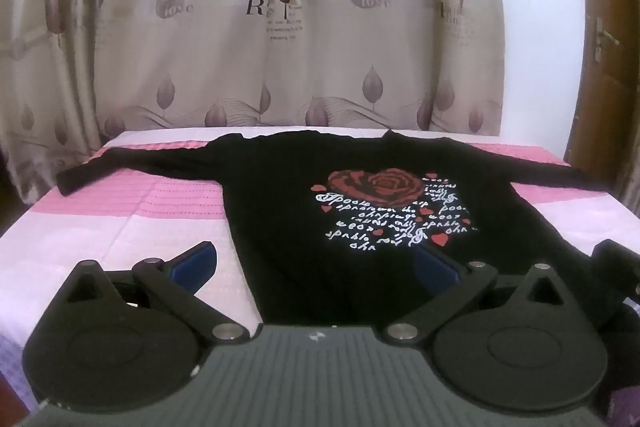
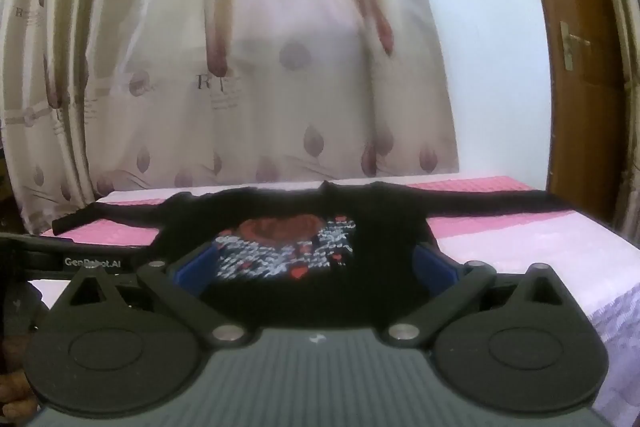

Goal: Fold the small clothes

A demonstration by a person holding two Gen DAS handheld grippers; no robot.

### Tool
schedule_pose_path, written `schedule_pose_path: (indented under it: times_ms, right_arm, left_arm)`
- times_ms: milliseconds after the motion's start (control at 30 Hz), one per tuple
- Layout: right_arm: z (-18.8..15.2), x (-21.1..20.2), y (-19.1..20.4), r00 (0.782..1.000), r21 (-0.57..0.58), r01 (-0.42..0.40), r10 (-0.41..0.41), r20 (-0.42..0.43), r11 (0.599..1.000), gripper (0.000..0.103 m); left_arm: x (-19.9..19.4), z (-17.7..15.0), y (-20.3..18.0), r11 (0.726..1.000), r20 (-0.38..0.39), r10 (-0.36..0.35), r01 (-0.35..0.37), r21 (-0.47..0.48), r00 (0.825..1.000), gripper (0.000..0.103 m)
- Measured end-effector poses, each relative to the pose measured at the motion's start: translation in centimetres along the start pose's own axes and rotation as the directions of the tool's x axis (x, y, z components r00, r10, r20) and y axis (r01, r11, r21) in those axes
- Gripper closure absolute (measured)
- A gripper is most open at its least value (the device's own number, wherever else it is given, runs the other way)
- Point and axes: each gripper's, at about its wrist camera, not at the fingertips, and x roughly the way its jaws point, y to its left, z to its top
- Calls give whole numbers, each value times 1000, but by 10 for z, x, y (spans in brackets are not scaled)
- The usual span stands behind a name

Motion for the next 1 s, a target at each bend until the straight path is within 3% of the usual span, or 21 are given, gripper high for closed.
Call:
schedule_pose_path:
  times_ms: [367, 1000]
  right_arm:
    - [-3, 4, -5, 999, 9, 24, -24, -29, 1000, 0]
    - [-3, 9, -3, 998, -7, 19, -20, -57, 1000, 0]
  left_arm:
    - [5, -8, 2, 1000, 1, 7, -7, 8, 1000, 0]
    - [15, -9, 5, 1000, -78, -1, 1, -7, 997, 0]
